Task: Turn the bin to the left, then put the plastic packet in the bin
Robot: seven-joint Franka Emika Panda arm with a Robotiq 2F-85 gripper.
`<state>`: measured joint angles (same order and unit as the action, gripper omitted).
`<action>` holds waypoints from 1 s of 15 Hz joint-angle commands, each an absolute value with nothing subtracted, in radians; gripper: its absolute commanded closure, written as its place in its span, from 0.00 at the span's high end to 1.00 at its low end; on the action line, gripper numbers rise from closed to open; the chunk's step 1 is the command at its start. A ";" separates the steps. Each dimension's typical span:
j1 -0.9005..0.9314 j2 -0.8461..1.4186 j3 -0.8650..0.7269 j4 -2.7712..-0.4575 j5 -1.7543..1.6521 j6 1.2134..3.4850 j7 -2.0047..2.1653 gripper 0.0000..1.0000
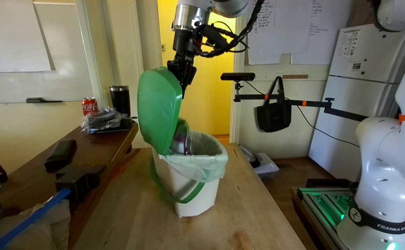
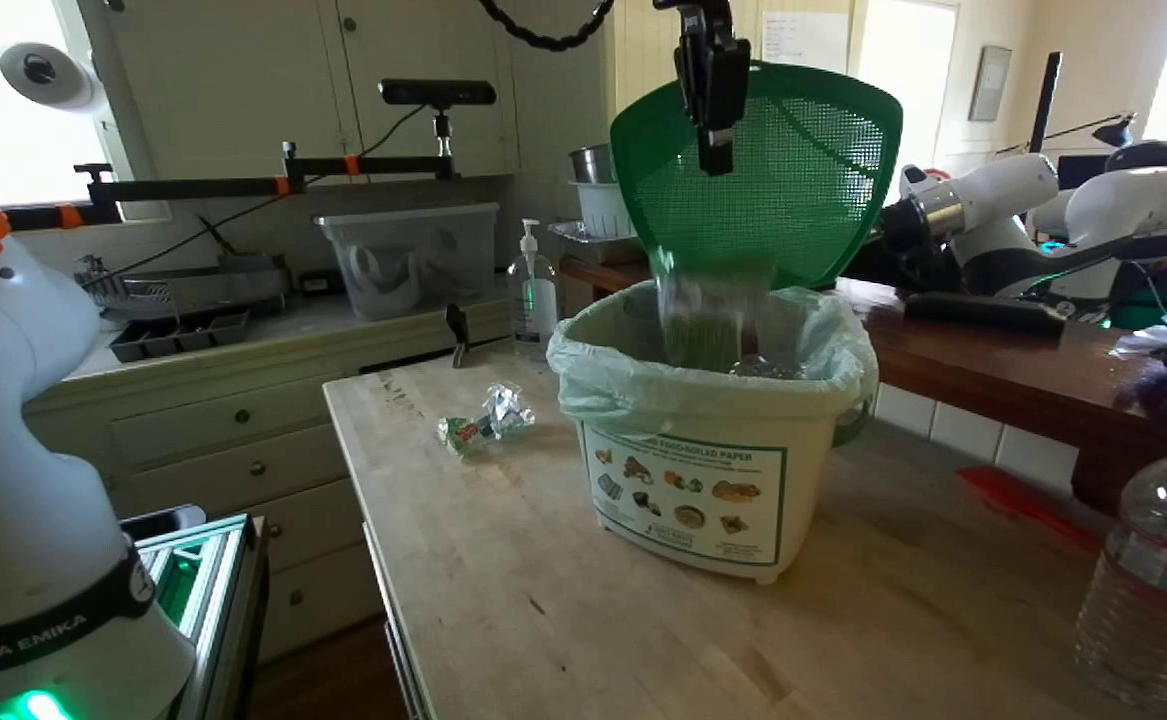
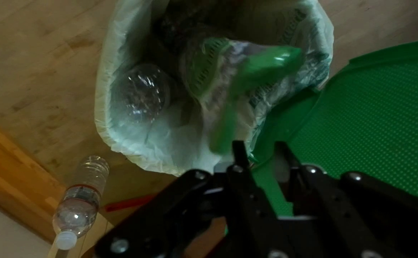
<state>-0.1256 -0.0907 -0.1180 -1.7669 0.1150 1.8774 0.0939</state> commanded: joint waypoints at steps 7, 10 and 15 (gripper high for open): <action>-0.130 -0.173 -0.142 -1.828 0.150 1.892 0.065 0.99; -0.135 -0.184 -0.154 -1.837 0.147 1.870 0.049 1.00; -0.148 -0.186 -0.176 -1.853 0.128 1.854 0.010 0.99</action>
<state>-0.1379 -0.1652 -0.1652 -1.8214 0.1269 1.8752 0.0435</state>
